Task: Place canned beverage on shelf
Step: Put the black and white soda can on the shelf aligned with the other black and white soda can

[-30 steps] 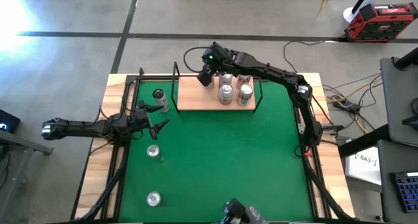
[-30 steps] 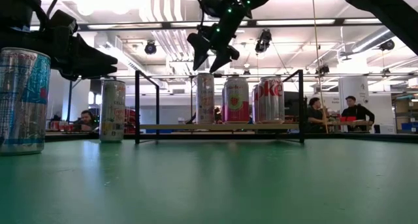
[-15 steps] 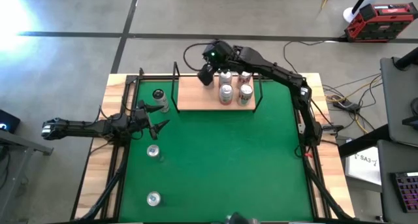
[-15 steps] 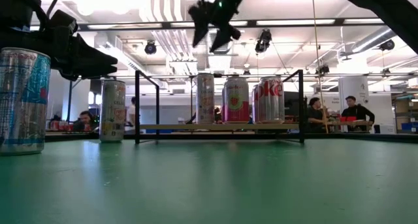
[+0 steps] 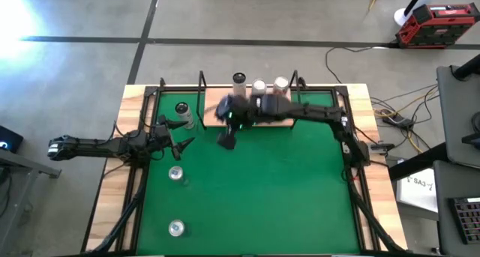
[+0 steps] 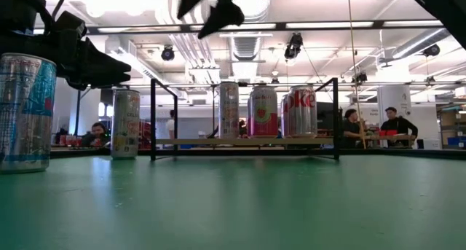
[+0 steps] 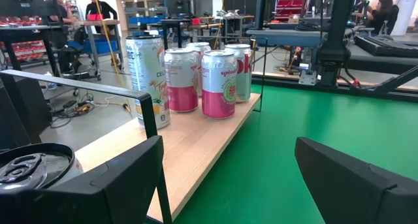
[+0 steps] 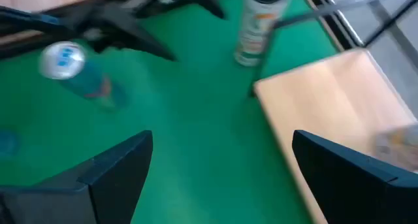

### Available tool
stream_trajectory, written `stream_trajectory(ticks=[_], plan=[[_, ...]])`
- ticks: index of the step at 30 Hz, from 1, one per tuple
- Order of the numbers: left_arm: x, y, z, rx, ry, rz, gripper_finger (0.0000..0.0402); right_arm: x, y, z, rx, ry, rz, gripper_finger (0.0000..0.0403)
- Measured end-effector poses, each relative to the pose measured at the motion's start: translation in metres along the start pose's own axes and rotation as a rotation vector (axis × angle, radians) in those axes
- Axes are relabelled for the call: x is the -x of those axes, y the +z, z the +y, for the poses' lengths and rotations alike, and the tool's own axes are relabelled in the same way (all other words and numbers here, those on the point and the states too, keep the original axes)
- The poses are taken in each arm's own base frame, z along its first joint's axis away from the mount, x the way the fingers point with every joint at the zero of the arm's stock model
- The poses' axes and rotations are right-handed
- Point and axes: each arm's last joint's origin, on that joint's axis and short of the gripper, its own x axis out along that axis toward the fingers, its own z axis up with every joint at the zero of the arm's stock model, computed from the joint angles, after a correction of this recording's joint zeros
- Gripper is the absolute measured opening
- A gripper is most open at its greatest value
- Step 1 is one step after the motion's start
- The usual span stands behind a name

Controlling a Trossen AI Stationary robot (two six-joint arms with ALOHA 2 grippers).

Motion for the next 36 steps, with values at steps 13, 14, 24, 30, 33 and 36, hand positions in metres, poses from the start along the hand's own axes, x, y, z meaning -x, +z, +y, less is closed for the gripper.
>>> stream_trajectory(ticks=[13, 14, 24, 30, 33, 36], plan=[[0.0, 0.0, 0.0, 0.0, 0.0, 0.0, 0.0332, -0.031, -0.03, 0.109, -0.096, 0.009, -0.106, 0.0359], [0.0, 0.0, 0.0, 0.0, 0.0, 0.0, 0.0332, -0.032, -0.031, 0.115, -0.112, -0.001, -0.129, 0.0359], [0.0, 0.0, 0.0, 0.0, 0.0, 0.001, 0.0332, -0.049, -0.048, 0.139, -0.216, -0.014, -0.197, 0.0335], [0.0, 0.0, 0.0, -0.001, 0.0, 0.002, 0.0332, -0.042, -0.048, 0.13, -0.18, 0.051, -0.193, 0.0304], [0.0, 0.0, 0.0, -0.001, 0.0, 0.001, 0.0332, -0.046, -0.051, 0.118, -0.151, 0.074, -0.199, 0.0285], [0.0, 0.0, 0.0, -0.001, 0.0, 0.001, 0.0332, -0.056, -0.056, 0.108, -0.121, 0.146, -0.261, 0.0265]])
